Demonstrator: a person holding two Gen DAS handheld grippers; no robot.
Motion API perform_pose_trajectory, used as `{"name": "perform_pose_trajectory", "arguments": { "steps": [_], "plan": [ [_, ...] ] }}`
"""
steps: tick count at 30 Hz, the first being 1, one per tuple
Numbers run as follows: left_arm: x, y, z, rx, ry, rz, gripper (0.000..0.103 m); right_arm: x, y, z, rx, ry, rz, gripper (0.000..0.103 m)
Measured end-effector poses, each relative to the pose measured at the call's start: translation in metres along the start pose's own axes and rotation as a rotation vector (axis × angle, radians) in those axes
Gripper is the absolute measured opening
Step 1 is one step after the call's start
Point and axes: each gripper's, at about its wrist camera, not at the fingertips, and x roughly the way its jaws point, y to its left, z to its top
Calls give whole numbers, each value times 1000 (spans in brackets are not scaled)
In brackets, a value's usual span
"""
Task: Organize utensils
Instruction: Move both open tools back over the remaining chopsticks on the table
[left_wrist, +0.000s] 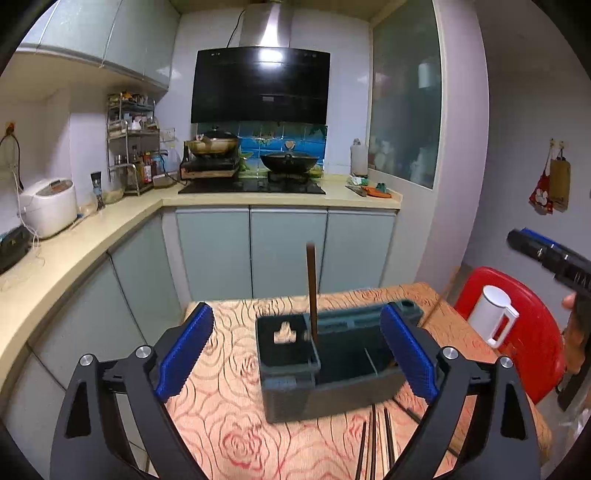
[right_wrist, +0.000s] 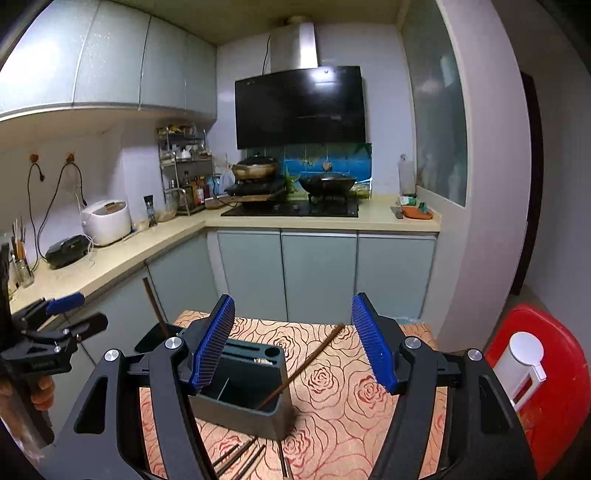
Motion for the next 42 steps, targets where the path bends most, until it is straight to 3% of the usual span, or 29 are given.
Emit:
{"name": "perform_pose_trajectory", "arguments": {
  "steps": [7, 20, 32, 38, 42],
  "plan": [
    [-16, 12, -51, -22, 65, -3, 90, -36, -6, -44, -6, 24, 18, 64],
    [-46, 12, -164, 47, 188, 27, 90, -71, -14, -153, 8, 148, -20, 64],
    [-60, 9, -216, 35, 252, -25, 90, -87, -24, -213, 57, 228, -32, 64],
    [-62, -10, -236, 96, 272, -79, 89, -86, -29, -228, 78, 259, -38, 64],
    [-59, -20, -247, 136, 297, -96, 70, -86, -28, -230, 78, 262, -41, 64]
  ]
}}
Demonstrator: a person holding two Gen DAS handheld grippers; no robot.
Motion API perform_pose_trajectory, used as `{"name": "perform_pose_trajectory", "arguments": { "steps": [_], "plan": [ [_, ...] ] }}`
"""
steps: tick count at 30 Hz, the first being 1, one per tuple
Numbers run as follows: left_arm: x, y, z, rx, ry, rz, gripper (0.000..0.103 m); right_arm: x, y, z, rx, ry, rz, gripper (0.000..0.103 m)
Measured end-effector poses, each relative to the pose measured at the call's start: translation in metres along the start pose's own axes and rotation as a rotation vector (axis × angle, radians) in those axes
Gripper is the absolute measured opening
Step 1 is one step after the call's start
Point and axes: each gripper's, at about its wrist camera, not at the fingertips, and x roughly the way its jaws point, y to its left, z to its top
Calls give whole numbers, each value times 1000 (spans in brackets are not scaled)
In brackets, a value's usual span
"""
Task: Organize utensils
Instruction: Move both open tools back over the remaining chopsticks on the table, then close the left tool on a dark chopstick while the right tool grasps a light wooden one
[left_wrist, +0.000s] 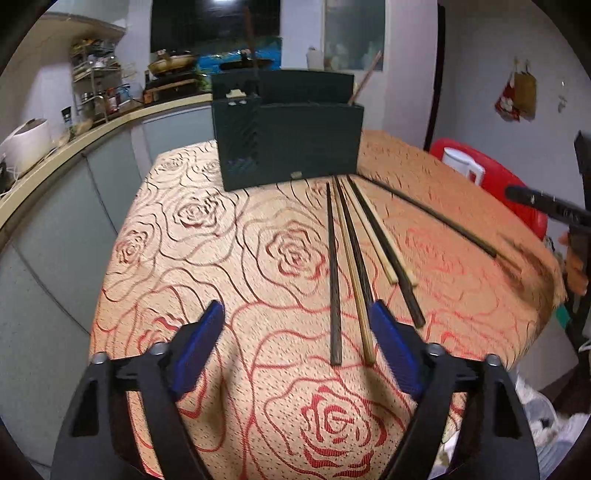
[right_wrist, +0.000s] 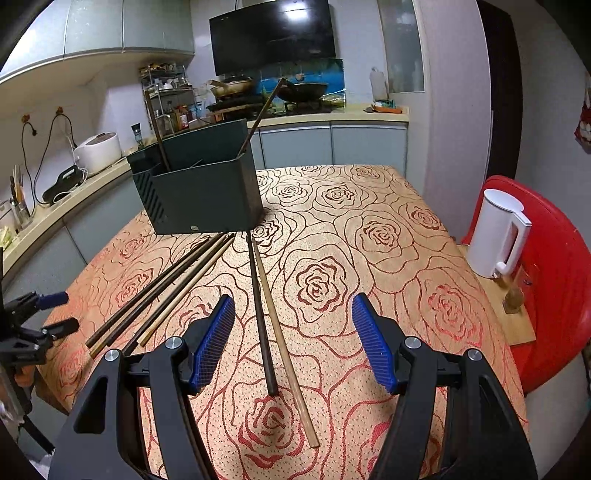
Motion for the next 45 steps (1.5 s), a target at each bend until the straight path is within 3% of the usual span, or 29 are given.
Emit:
{"name": "perform_pose_trajectory", "arguments": {
  "steps": [3, 11, 18, 24, 33, 38, 45],
  "plan": [
    [8, -2, -6, 0, 26, -12, 59, 0, 1, -1, 2, 3, 2, 64],
    [24, -7, -12, 11, 71, -35, 43, 3, -5, -6, 22, 20, -5, 64],
    [24, -1, -13, -4, 58, -8, 22, 8, -8, -21, 1, 61, -10, 53],
    [22, -1, -14, -19, 46, -50, 22, 8, -5, -41, -45, 103, 5, 47],
    [23, 1, -14, -41, 36, -49, 10, 17, 2, -57, -109, 147, 6, 33],
    [23, 0, -15, -36, 27, -46, 10, 21, 8, -61, -156, 145, 6, 25],
    [22, 0, -18, -30, 21, -37, 10, 12, 0, -64, -129, 153, 25, 24]
  ]
}}
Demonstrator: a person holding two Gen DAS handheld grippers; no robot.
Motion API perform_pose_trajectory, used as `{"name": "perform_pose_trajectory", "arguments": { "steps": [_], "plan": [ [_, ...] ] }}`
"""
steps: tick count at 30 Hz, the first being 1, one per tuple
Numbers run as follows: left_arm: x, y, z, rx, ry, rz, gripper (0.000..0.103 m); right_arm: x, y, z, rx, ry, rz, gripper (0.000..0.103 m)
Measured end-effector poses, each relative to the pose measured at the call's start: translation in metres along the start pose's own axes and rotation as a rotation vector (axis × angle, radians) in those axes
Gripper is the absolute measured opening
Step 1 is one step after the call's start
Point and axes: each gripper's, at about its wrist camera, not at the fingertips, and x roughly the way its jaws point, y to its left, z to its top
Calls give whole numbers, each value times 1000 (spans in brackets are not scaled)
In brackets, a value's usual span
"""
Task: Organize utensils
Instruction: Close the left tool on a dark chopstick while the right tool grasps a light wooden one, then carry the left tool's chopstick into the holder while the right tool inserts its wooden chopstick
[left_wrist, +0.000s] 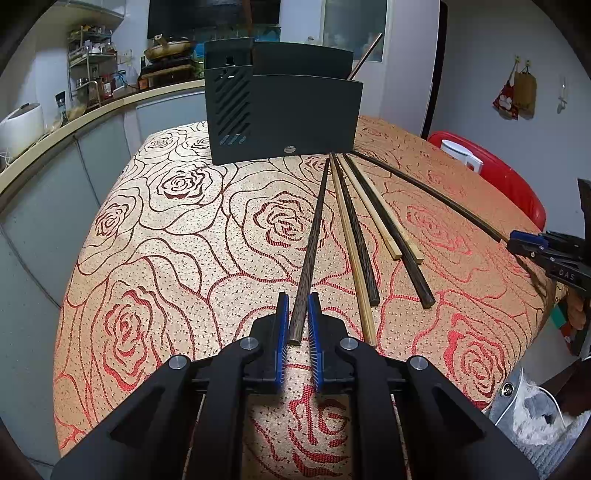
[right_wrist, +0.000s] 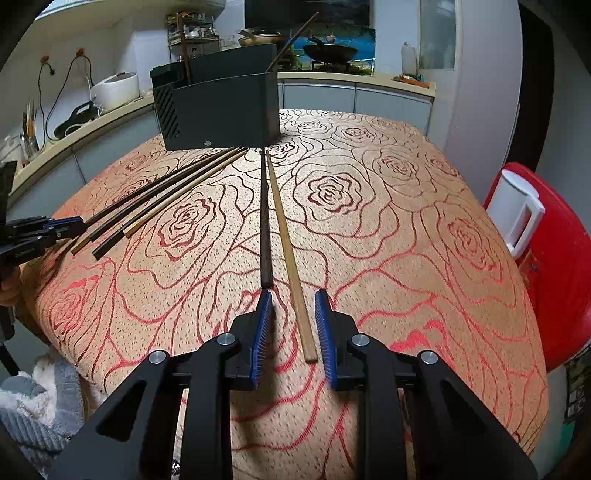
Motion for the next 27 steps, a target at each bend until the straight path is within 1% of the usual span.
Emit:
{"name": "perform_pose_trajectory", "arguments": {
  "steps": [4, 5, 7, 11, 14, 18, 22, 25, 27],
  "plan": [
    [0, -2, 0, 7, -3, 5, 9, -3, -3, -3, 7, -2, 0, 18],
    [0, -2, 0, 10, -3, 7, 9, -2, -3, -2, 11, -2, 1, 13],
    [-1, -5, -1, 26, -5, 3, 7, -2, -4, -2, 18, -1, 8, 10],
    [-1, -10, 0, 46, -5, 13, 7, -2, -4, -1, 16, 7, 3, 7],
    [-9, -7, 3, 23, -18, 16, 7, -6, -6, 1, 22, 8, 5, 7],
    [-31, -4, 11, 16, -66, 5, 7, -27, -7, 10, 30, -45, 5, 7],
    [-50, -7, 21, 33, -94, 17, 7, -49, -10, 20, 44, -99, 11, 7],
    [-66, -11, 34, 47, -130, 28, 7, -68, -11, 34, 46, -155, 17, 7],
    [-76, -10, 41, 48, -154, 30, 7, -84, -10, 49, 36, -211, 21, 7]
  ]
}}
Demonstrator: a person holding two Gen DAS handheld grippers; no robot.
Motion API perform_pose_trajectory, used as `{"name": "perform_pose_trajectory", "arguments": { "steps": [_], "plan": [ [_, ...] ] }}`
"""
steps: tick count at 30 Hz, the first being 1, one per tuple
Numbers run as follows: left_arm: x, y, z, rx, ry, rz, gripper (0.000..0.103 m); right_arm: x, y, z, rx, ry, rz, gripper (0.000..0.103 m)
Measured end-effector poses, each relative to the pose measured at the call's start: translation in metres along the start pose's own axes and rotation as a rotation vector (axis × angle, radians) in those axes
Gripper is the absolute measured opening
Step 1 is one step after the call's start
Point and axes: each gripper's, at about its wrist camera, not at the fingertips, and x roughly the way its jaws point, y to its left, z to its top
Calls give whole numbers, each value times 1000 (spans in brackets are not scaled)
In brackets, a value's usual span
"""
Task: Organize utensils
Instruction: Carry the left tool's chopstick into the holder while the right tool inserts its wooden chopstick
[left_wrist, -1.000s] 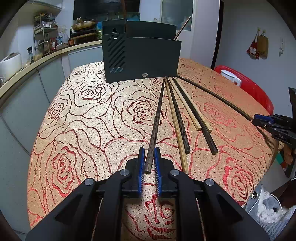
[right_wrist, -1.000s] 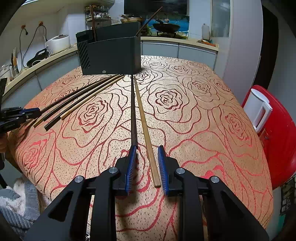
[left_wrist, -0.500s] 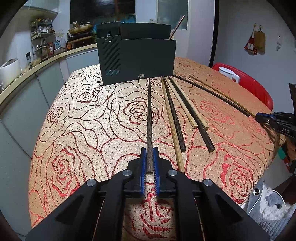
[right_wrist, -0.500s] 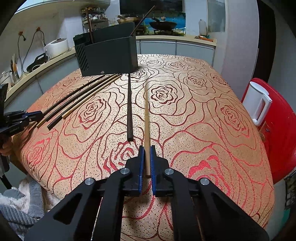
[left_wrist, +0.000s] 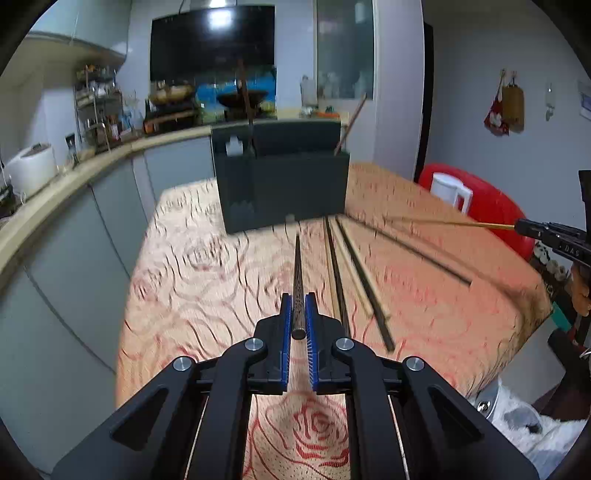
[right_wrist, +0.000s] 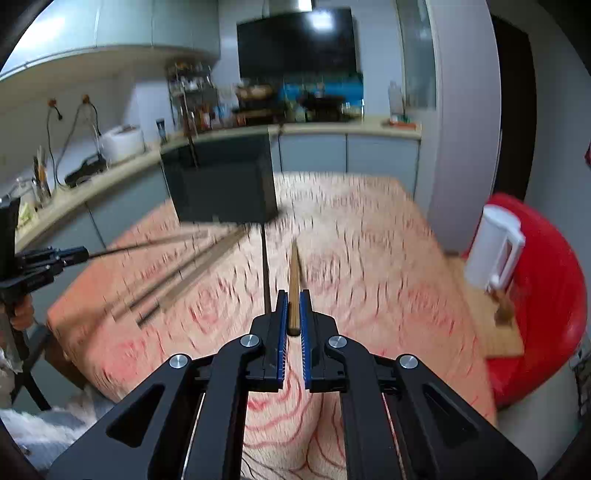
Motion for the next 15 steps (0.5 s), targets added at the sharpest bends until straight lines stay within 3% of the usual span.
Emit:
{"name": "perform_pose_trajectory", "arguments": {
  "steps": [7, 15],
  "plan": [
    [-21, 7, 45, 2, -89, 28, 7, -19, 7, 48, -19, -130, 40, 7],
    [-21, 22, 87, -29, -127, 16, 7, -7, 11, 78, -31, -166, 56, 7]
  ]
}}
